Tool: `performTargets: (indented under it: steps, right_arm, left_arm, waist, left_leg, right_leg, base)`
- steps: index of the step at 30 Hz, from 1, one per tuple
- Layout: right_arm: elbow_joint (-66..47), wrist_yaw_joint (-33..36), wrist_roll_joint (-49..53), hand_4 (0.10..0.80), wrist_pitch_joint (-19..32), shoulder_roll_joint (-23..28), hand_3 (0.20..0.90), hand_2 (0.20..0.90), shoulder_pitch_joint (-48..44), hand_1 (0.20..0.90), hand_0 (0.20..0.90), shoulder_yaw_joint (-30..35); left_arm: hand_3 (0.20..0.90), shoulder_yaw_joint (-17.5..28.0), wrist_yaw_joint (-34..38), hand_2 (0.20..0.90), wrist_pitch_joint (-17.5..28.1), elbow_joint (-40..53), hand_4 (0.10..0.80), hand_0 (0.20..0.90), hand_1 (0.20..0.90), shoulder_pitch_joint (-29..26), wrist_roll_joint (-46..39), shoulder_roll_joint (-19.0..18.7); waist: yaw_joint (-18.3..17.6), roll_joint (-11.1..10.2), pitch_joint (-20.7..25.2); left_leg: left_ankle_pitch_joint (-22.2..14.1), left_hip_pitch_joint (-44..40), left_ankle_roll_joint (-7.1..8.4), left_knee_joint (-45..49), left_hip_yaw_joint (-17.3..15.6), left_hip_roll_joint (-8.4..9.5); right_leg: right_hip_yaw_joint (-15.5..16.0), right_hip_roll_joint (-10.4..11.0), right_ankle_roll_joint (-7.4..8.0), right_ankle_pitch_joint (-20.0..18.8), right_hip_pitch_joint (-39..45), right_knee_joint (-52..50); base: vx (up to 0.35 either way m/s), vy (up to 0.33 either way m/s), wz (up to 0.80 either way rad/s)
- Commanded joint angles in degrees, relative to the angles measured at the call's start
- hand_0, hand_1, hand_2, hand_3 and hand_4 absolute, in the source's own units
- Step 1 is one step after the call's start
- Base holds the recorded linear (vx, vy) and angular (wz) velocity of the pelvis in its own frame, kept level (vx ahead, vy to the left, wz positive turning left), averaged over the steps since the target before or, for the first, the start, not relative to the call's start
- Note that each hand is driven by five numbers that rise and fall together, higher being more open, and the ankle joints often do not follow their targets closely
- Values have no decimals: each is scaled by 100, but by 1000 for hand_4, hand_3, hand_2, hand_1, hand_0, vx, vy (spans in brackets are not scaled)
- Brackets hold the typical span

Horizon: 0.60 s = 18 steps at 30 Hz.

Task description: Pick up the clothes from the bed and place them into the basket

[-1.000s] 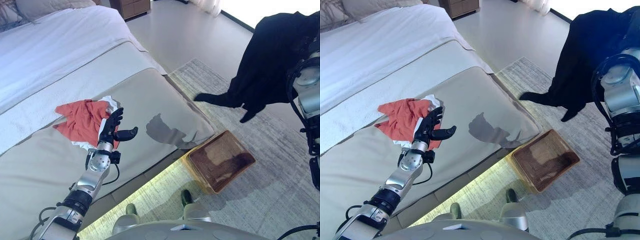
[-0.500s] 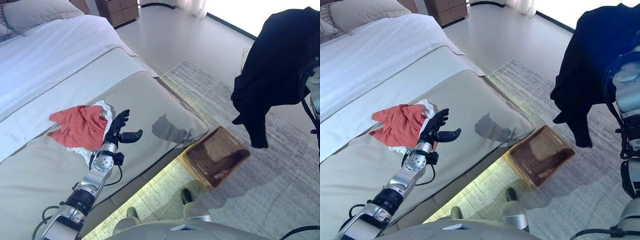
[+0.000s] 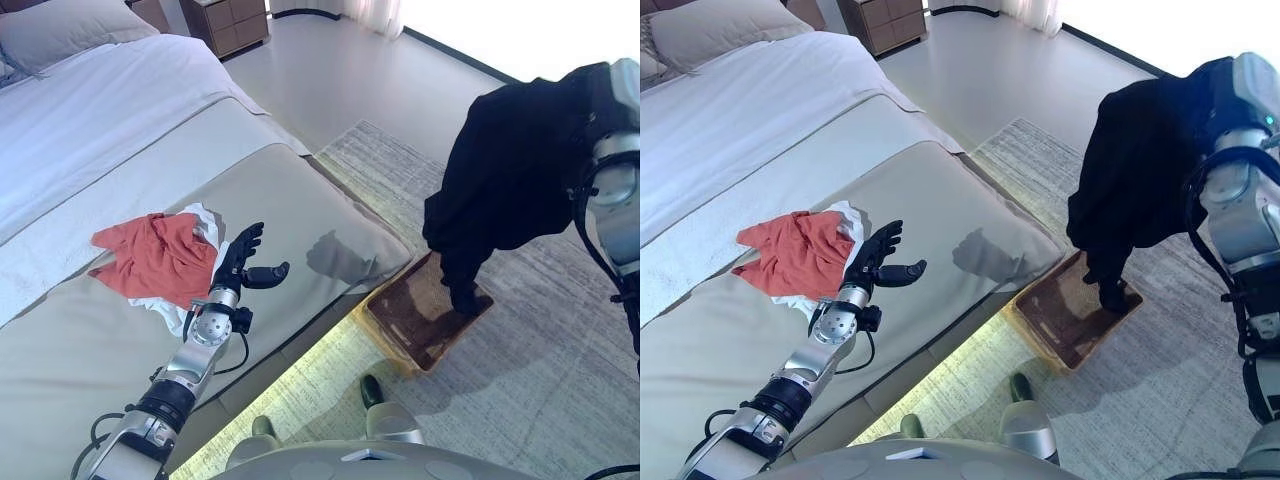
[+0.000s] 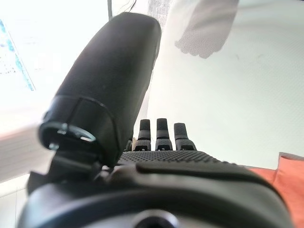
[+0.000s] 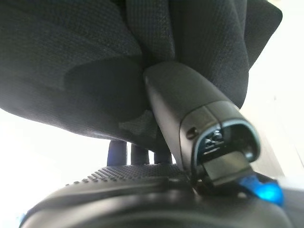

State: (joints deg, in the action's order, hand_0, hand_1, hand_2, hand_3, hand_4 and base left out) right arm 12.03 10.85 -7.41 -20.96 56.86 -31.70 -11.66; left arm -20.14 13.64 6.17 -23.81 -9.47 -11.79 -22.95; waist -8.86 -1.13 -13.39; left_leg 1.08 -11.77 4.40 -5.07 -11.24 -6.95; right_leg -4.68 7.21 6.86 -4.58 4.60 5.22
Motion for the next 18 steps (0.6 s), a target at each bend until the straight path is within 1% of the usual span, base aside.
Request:
performTargets:
  steps: [1, 4, 6, 8, 11, 13, 18]
  right_arm:
    - [-343, 23, -762, 100, 167, -66, 200, 300, -166, 300, 300, 468]
    - [-439, -104, -785, 100, 119, -373, 200, 300, 295, 300, 300, 525]
    - [-390, -144, -749, 100, 75, -704, 200, 300, 632, 300, 300, 521]
    - [-162, -141, -930, 100, 111, -942, 200, 300, 802, 300, 300, 468]
    - [390, 13, -895, 100, 144, -1202, 200, 300, 1014, 300, 300, 326]
    - [713, 155, -814, 100, 198, -1378, 200, 300, 1073, 300, 300, 214]
    - [1653, 568, -514, 100, 234, -1753, 200, 300, 707, 300, 300, -283]
  left_arm:
    - [900, 131, 247, 900, 419, -8, 800, 900, 900, -372, 278, -51]
    - [900, 179, 344, 900, 385, 60, 800, 900, 900, -341, 322, -11]
    - [900, 198, 382, 900, 354, 102, 800, 900, 900, -343, 368, 14]
    - [900, 214, 408, 900, 341, 133, 800, 900, 900, -339, 414, 46]
    - [900, 219, 470, 900, 247, 307, 800, 900, 900, -314, 403, 41]
    - [900, 218, 464, 900, 218, 374, 800, 900, 900, -308, 411, 23]
    - [900, 105, 379, 900, 211, 380, 800, 900, 900, -392, 426, -19]
  waist:
    - [19, -175, 598]
    - [-21, -176, 552]
    - [-37, -175, 511]
    - [-28, -171, 482]
    - [23, -146, 451]
    - [80, -131, 425]
    - [244, -85, 349]
  left_leg:
    - [-199, 162, 46, 7, 138, -280]
    - [-200, 153, 28, 7, 104, -277]
    - [-204, 146, 13, 7, 84, -276]
    - [-192, 145, 7, 7, 59, -273]
    - [-199, 132, -3, 7, 45, -273]
    - [-195, 138, -10, 7, 61, -276]
    - [-175, 153, -8, 7, 127, -286]
  right_leg:
    - [39, 162, 78, -32, -166, -249]
    - [-10, 154, 77, -45, -183, -260]
    - [-25, 150, 75, -58, -194, -264]
    - [-22, 147, 70, -81, -187, -240]
    - [13, 155, 63, -90, -157, -208]
    - [39, 162, 57, -103, -150, -200]
    - [127, 182, 26, -122, -142, -192]
  base:
    - [0, 0, 0]
    - [0, 0, 0]
    - [-25, -6, -5]
    - [-14, -2, -5]
    - [4, -6, -4]
    - [-6, -21, 0]
    - [-13, -32, 0]
